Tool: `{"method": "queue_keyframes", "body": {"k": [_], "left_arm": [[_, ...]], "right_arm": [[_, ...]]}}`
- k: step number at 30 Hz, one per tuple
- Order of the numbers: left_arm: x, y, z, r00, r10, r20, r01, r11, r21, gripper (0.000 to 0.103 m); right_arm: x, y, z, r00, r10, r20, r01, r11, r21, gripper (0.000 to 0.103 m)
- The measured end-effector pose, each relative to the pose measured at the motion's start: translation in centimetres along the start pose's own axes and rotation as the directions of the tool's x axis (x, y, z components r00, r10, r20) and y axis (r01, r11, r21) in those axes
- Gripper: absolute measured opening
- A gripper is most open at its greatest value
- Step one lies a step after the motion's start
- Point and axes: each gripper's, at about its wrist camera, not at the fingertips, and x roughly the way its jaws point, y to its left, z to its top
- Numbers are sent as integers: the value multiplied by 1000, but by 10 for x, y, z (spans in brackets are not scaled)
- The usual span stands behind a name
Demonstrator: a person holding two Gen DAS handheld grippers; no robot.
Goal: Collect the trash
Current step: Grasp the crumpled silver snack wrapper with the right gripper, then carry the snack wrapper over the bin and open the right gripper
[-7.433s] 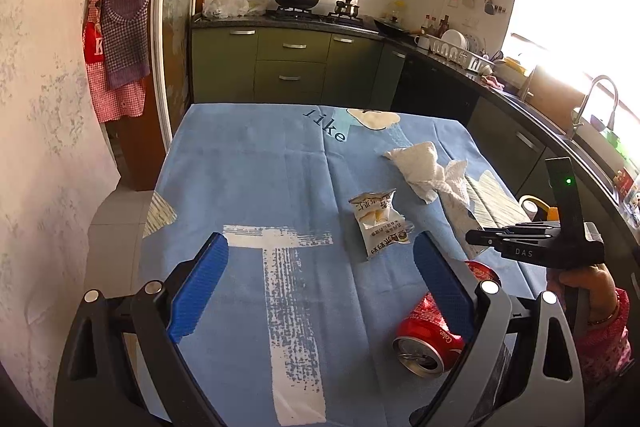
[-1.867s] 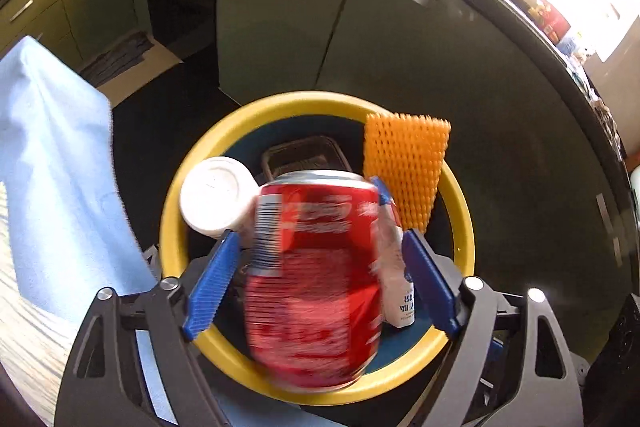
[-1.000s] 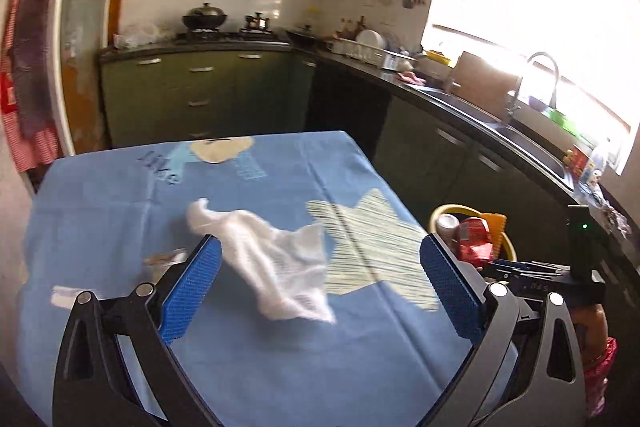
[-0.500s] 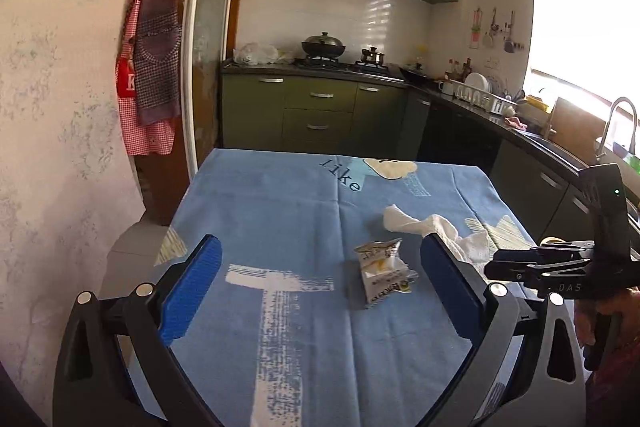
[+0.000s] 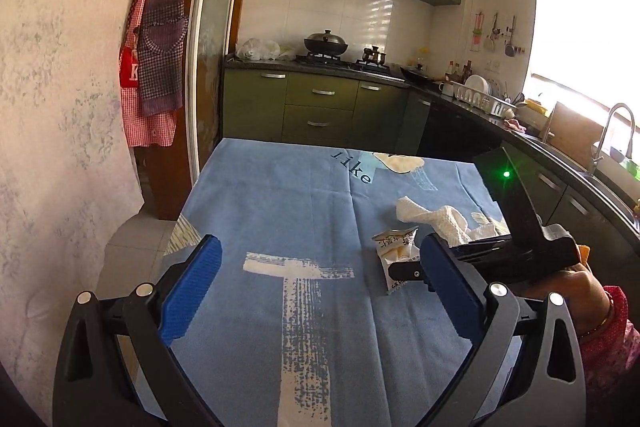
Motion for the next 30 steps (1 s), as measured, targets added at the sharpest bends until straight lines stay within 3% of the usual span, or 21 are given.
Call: {"method": "queue_keyframes", "body": {"k": [5,14,18,24,30], "left_arm": [[3,-1,-2,1000,-2,-13,2,1000,3,98],[10,-15,-4,999,-29,-30,30,999,26,98],[12,-29,-2,998,-52,-33,54,997,54,98],[27,-57,-1,993,-94,-69,100,991,86,98],[41,-93,-1,985,-138,-103,151,981,122,98]], "right_arm": [[1,-1,0,1000,-30,7,30,1000,-5,40],[-46,5,-13,995,30,100,-26,999,-34,39],[-89,-18,-34,986,3,165,-5,1000,10,39],[-158,-103,-92,954,-198,225,152,966,209,40],[-215,-209,-165,884,-445,142,342,823,454,40]]}}
